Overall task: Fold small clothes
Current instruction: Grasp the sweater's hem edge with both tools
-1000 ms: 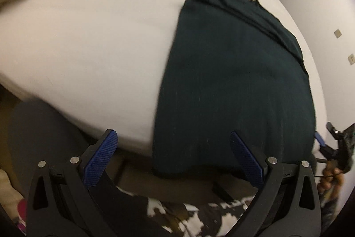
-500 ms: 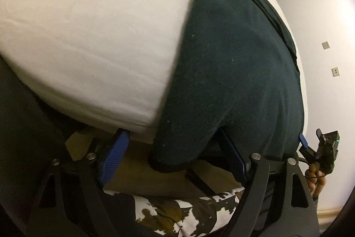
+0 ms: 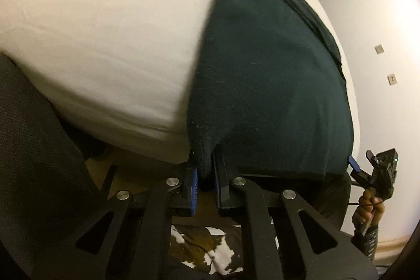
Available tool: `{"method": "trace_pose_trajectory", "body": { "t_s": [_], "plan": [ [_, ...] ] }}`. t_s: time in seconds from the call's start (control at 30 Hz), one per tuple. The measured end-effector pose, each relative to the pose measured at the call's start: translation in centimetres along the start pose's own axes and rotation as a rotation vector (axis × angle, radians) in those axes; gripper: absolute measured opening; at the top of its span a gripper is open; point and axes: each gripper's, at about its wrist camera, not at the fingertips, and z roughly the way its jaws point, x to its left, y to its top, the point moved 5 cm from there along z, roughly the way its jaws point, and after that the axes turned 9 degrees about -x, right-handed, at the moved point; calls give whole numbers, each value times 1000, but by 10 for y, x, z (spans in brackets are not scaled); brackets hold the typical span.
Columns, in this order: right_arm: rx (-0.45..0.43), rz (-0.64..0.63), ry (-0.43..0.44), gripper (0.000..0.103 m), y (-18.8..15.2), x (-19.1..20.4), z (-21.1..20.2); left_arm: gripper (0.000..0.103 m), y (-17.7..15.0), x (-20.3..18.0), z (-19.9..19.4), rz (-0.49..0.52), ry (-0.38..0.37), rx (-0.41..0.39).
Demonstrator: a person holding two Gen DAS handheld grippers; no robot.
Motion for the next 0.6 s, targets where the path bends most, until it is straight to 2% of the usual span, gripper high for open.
{"method": "trace_pose_trajectory", "body": {
  "t_s": [0.17, 0.3, 0.4, 0.6],
  "plan": [
    [11, -13, -34, 72, -3, 1, -3, 7, 15, -12, -20, 38, -12, -76],
    [18, -14, -81, 72, -1, -2, -5, 7, 27, -22, -38, 57, -60, -119],
    [30, -22, -110, 71, -3, -4, -1, 7, 33, -27, -43, 61, -71, -119],
    [39, -17, -142, 64, -5, -10, 1, 7, 28, -30, -40, 64, -97, -110]
  ]
}}
